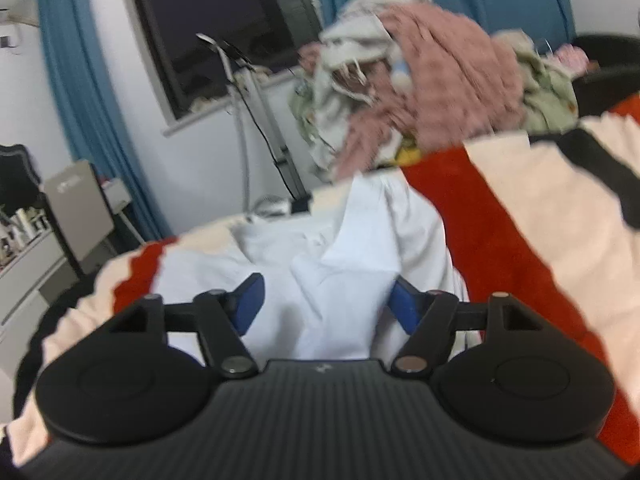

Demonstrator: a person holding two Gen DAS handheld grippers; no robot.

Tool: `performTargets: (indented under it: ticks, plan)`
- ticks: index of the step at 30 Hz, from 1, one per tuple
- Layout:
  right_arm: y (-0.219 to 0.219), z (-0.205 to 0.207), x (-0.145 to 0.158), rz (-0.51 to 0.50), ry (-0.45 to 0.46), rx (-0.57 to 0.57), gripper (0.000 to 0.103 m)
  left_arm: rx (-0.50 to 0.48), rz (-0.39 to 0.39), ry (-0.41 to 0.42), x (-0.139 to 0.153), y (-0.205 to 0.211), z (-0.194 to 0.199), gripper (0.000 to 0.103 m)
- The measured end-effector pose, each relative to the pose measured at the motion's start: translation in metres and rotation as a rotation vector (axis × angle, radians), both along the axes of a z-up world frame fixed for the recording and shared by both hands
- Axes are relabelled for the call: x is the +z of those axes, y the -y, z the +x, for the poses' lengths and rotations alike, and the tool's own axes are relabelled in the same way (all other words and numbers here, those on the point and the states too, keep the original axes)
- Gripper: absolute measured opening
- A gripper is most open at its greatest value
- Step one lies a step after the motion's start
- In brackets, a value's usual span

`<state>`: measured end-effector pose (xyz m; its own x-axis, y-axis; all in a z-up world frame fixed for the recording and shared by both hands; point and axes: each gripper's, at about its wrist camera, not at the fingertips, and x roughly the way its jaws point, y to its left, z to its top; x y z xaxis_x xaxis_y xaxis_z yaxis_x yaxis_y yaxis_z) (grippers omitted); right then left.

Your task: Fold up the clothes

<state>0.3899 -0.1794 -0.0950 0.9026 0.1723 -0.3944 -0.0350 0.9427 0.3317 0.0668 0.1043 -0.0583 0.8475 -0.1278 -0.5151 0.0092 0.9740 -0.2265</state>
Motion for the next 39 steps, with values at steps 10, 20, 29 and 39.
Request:
performTargets:
  ticks: [10,20,29,39]
  plan:
    - [0.008,-0.135,0.098,-0.075,0.125,0.039,0.069,-0.047,0.033,0.089,0.047,0.025,-0.064,0.096]
    - [0.029,-0.350,0.126,-0.088,0.136,0.062,0.069,-0.100,0.056,0.139,0.074,0.044,-0.143,0.096]
    - [0.053,-0.444,0.085,-0.055,0.133,0.001,0.071,-0.098,0.075,0.079,0.072,0.050,-0.168,0.095]
    - [0.065,-0.438,0.062,0.009,0.064,0.028,0.071,-0.125,-0.042,-0.180,0.045,0.028,-0.135,0.089]
